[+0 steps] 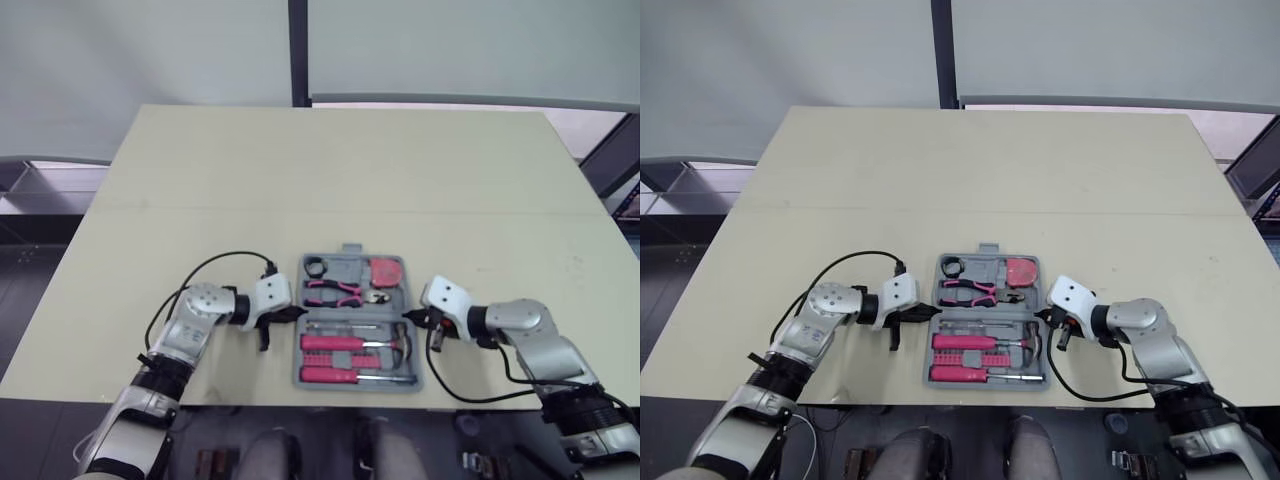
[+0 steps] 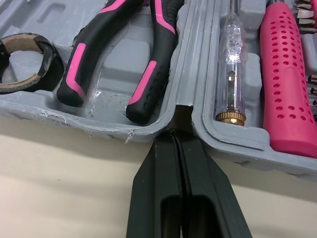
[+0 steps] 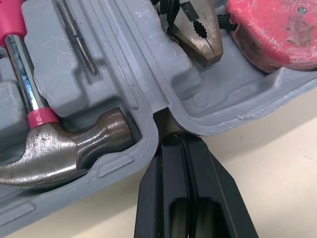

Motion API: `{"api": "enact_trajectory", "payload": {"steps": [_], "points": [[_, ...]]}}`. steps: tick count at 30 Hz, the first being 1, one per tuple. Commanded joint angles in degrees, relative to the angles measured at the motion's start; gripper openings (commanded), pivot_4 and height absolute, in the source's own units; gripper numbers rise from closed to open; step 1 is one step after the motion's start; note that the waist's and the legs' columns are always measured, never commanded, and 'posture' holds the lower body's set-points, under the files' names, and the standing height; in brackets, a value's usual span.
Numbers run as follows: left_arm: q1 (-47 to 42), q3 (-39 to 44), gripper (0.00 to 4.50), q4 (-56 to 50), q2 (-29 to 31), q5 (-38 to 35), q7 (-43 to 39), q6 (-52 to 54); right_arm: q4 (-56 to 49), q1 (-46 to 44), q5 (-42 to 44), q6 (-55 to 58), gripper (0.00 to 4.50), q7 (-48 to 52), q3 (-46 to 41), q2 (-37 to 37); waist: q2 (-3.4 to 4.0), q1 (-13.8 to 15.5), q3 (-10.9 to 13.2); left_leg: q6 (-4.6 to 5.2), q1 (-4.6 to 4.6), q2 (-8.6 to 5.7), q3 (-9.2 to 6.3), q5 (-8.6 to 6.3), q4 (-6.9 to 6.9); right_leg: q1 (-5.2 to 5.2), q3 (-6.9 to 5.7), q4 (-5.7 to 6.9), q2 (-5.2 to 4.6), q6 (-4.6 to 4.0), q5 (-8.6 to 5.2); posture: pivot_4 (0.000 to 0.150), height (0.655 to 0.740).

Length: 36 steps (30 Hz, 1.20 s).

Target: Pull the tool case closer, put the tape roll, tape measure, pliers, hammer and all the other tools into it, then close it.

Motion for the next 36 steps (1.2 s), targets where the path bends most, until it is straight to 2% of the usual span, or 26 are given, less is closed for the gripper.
{"api": "enact_trajectory", "payload": {"steps": [1,12,23,32,36], "points": [[0.9,-1.6,0.06,-4.3,-0.9,-1.4,-0.4,0.7,-3.8,0.4,1.3,-0.3,0.0,0.9,0.8,-0.4,0.0,0.1,0.0,0.0,0.0,-0.01,0.01,0.0,0.0,0.0,0.0,0.0,-0.01,0.0,0.0,0.15,0.74],[3.8,-2.5,0.06,-9.7,0.3,-1.8,-0.9,3.3,-10.2,4.3,3.0,3.4,0.0,1.1,0.6,-1.1,0.0,0.2,0.0,0.0,-0.01,-0.02,-0.02,0.0,0.0,0.0,0.0,0.0,-0.03,0.0,0.0,0.15,0.74],[5.5,-3.5,0.06,-12.8,0.6,-1.8,-1.4,5.0,-11.7,5.7,3.1,4.3,0.0,0.9,0.3,-2.0,0.0,0.2,0.0,0.0,-0.01,-0.01,-0.02,0.0,-0.01,0.0,0.03,-0.02,-0.05,0.0,0.0,0.15,0.74],[4.7,-3.2,0.06,-11.6,0.5,-1.2,0.0,4.8,-11.5,5.6,2.3,4.1,0.0,0.6,0.6,-2.3,0.0,0.2,0.0,0.0,0.0,-0.02,-0.03,0.0,0.0,0.01,0.03,-0.01,-0.07,0.0,0.0,0.15,0.74],[4.0,-2.2,0.06,-10.3,2.2,-0.1,1.0,4.1,-11.3,6.0,-0.2,2.0,0.0,0.4,0.9,-5.0,0.0,0.6,0.0,0.0,0.0,-0.06,-0.03,0.0,0.0,0.02,0.04,-0.01,-0.12,0.0,0.0,0.15,0.74]]}}
